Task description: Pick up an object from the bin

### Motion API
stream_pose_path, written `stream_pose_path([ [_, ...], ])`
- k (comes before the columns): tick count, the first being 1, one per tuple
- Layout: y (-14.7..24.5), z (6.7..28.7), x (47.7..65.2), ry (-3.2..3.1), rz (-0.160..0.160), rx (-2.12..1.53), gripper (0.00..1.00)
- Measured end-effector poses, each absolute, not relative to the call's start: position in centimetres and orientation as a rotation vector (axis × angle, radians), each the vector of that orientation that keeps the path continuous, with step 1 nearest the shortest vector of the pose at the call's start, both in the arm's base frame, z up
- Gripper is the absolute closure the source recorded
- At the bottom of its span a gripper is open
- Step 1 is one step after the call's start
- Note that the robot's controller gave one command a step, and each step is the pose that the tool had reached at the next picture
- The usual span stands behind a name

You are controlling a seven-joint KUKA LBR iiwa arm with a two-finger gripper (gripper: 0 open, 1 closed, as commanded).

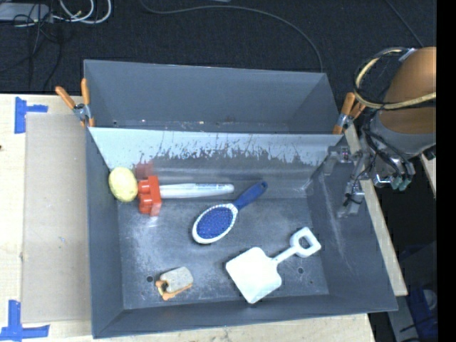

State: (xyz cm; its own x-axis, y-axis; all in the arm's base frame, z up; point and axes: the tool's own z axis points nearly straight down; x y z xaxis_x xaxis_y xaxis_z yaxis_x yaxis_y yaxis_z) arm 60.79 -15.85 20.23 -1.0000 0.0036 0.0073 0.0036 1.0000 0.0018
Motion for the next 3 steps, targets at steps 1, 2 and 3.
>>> stream_pose_path([
  [1, -15.8, 20.8, 60.9, -3.142, 0.000, -0.001, 0.00],
  [2, -12.8, 19.5, 59.9, -3.131, 0.002, 0.245, 0.00],
  [3, -9.5, 19.1, 59.4, -3.051, -0.007, 0.728, 0.00],
])
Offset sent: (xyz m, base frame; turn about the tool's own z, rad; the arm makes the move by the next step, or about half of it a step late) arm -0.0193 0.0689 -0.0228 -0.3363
